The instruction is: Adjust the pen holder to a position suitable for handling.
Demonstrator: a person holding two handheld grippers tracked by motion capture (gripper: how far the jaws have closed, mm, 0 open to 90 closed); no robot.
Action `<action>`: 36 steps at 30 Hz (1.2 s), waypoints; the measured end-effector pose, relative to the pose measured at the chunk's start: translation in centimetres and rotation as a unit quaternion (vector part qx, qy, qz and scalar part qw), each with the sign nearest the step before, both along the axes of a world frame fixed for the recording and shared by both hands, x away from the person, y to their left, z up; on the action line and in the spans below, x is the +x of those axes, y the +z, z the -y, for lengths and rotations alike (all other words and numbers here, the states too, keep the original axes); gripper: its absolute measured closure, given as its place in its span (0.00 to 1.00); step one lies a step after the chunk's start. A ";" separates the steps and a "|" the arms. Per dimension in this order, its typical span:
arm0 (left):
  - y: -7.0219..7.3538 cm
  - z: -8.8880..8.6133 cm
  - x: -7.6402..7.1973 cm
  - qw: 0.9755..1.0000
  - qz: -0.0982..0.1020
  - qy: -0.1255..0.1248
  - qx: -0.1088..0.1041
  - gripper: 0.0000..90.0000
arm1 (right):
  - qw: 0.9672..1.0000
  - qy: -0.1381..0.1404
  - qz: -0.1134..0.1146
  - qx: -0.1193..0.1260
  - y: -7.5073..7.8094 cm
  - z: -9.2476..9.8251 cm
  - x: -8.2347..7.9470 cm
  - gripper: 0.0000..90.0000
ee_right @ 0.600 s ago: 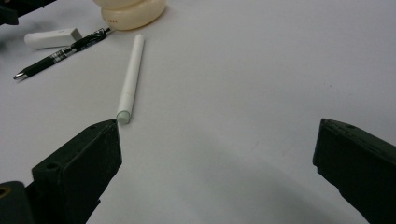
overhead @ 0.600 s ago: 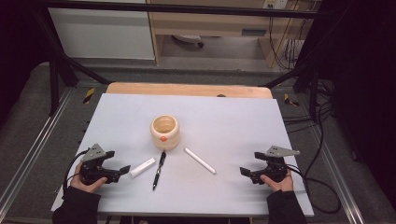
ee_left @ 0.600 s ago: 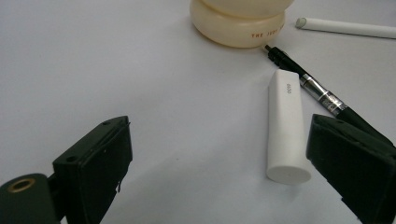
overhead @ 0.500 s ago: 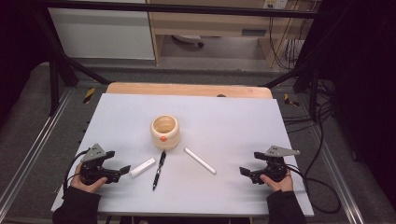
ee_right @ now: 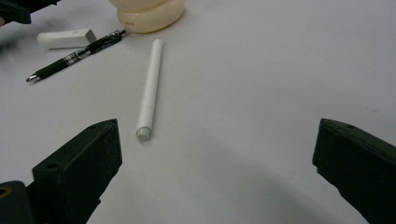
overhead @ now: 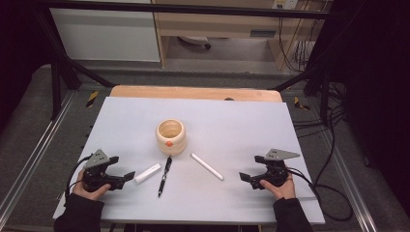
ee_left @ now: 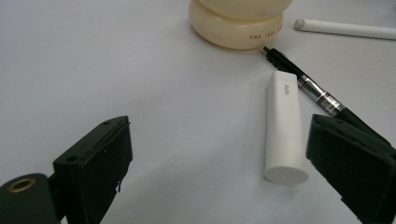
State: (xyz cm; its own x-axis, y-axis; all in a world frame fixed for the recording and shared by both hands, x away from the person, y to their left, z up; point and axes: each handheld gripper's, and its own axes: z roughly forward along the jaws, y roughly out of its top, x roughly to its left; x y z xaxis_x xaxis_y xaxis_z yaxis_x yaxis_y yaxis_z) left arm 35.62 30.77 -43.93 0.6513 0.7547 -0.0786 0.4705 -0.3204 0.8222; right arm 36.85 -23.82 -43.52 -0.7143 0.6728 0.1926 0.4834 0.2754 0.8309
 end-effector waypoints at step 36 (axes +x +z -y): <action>-0.1 -0.1 0.1 1.000 -0.003 0.001 -0.002 0.08 | 0.995 0.080 0.049 -0.039 5.9 -13.1 4.5 0.08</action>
